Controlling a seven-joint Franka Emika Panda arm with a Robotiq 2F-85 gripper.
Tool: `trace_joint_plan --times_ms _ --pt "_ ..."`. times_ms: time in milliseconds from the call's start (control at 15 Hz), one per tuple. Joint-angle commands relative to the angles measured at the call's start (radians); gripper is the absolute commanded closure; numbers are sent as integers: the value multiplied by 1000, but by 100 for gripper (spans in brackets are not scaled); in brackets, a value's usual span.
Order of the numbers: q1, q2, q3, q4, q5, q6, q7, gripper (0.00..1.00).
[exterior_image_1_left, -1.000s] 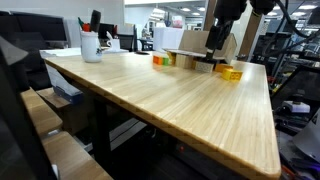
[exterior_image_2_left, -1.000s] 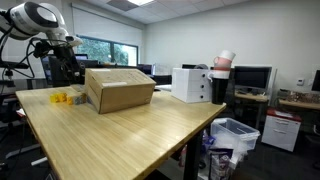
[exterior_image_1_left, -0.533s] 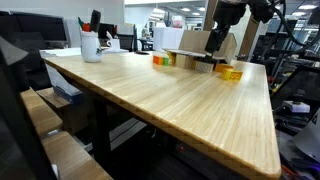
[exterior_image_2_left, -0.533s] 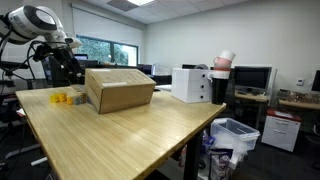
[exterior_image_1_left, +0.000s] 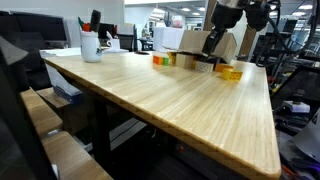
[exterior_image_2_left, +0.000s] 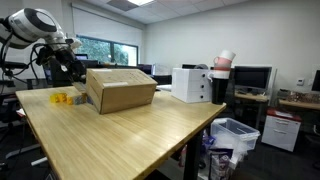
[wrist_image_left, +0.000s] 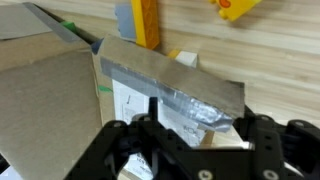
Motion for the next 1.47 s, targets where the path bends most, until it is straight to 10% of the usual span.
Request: trace_joint_plan --times_ms 0,533,1400 --pt "-30 -15 19 -23 -51 29 52 55" --pt "-40 -30 14 -10 -59 30 101 94" --pt "-71 -211 27 105 -38 37 213 94"
